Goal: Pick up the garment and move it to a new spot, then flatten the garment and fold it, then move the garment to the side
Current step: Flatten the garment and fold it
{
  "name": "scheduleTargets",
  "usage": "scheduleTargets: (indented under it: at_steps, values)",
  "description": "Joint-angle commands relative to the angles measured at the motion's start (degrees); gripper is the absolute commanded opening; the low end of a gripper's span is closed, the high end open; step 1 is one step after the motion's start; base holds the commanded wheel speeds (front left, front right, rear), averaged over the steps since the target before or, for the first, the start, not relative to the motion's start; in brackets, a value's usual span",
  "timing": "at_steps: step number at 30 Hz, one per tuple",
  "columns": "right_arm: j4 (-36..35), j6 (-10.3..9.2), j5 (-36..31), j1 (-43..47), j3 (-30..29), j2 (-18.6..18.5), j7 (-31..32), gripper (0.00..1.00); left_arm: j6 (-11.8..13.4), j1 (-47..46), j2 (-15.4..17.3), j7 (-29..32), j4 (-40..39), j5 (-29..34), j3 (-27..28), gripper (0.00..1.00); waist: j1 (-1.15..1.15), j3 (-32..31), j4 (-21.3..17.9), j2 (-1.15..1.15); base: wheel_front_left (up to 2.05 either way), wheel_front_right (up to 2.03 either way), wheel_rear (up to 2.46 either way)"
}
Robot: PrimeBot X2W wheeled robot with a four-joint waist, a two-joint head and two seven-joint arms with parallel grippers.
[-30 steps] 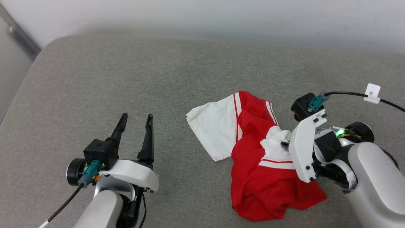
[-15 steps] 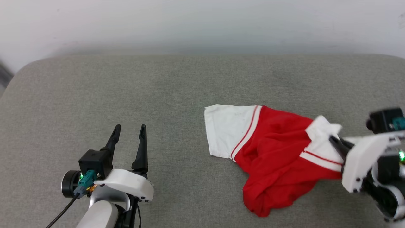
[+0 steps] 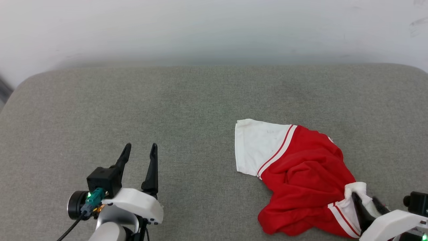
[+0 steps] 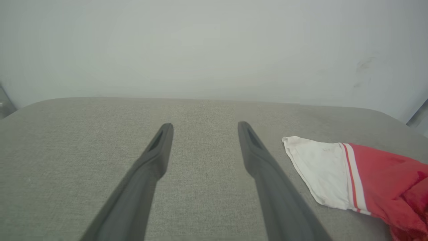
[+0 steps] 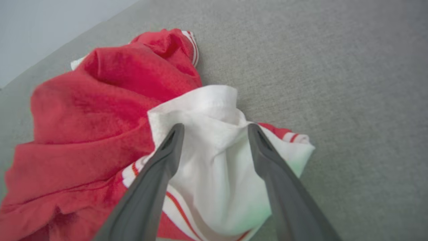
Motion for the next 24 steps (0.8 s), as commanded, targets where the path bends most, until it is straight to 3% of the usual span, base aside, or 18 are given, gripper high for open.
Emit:
scheduleTargets:
  at_steps: [1,5,11,24]
  values:
    - [-1.22,-0.01,-0.16,-0.05,0.47,0.22,-4.34,1.0,0.4,1.02,0.26,0.03,-0.18,-0.19,0.12,1.0,0.0,-0.62,-0.34,0.0,0.0,0.0,0.0]
    - [-2.96,-0.01,-2.09,-0.49,1.75,-0.18,-12.02,1.0,0.85,2.67,0.57,0.29,-0.3,-0.65,0.23,1.0,0.0,-1.96,-0.78,0.0,0.0,0.0,0.0]
    - [-6.9,-0.01,-7.35,-1.3,3.12,-0.76,-16.57,1.0,1.36,4.4,0.92,0.95,-0.65,-1.08,-0.06,1.0,0.0,-4.22,-0.77,0.0,0.0,0.0,0.0]
    - [-19.41,-0.01,-14.2,1.88,7.22,1.32,-14.45,1.0,2.51,6.02,1.5,2.05,-1.83,-1.48,-0.26,1.0,0.0,-5.31,-0.67,0.0,0.0,0.0,0.0]
